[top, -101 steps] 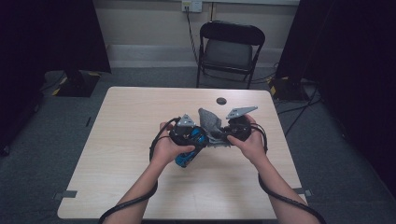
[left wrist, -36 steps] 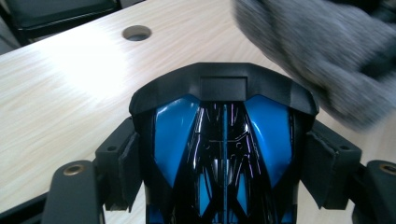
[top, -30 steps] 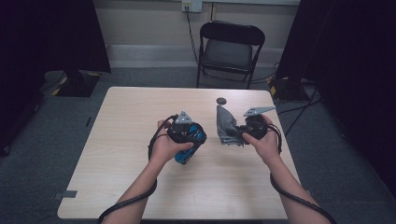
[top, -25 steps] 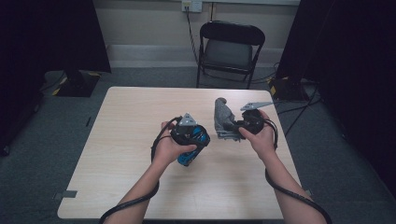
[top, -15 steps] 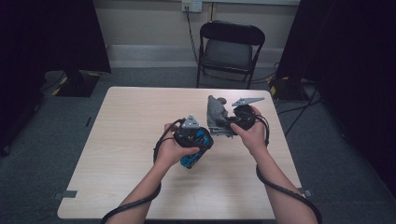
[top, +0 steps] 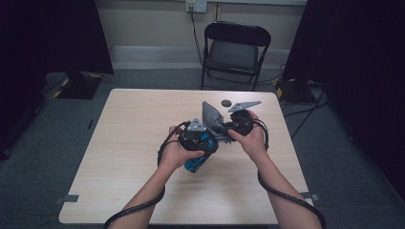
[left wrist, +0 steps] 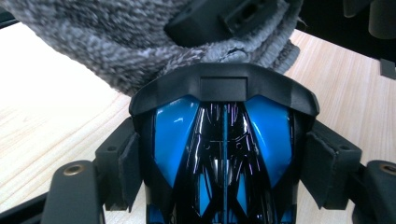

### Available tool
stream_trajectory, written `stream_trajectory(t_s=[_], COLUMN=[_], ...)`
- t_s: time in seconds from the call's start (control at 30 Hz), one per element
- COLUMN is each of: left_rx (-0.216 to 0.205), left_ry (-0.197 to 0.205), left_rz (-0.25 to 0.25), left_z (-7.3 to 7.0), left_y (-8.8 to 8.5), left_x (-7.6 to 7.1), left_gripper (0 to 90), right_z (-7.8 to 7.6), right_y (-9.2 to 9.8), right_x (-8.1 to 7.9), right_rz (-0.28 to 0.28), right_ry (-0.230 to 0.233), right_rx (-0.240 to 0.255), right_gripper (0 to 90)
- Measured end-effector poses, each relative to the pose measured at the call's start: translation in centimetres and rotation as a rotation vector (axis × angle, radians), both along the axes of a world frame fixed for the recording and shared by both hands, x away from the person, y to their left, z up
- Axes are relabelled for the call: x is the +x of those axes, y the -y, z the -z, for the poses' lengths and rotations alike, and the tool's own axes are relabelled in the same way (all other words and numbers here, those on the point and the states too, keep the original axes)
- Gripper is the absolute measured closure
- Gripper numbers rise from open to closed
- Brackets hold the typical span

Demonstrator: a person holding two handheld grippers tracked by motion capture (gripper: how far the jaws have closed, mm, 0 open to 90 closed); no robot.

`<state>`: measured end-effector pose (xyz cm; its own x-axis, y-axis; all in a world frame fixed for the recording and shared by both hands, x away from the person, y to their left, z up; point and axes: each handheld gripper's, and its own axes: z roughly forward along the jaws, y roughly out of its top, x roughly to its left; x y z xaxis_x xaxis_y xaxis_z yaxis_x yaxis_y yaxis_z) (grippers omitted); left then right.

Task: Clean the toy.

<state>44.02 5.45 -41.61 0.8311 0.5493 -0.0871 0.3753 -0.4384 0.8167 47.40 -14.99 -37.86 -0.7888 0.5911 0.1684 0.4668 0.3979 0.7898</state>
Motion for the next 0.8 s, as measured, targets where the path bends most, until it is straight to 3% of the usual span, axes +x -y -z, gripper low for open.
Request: stream_trajectory(t_s=[0.8], left_rx=[0.021], left_ry=[0.001], left_rz=[-0.076], left_z=[-0.1], left_y=[-1.9], left_x=[1.2], left_gripper=[25.5], right_z=[0.9], right_y=[1.7], right_x=[-2.2], right_rz=[-0.095], right_ry=[0.014], right_rx=[0.009], right_gripper=[74.5])
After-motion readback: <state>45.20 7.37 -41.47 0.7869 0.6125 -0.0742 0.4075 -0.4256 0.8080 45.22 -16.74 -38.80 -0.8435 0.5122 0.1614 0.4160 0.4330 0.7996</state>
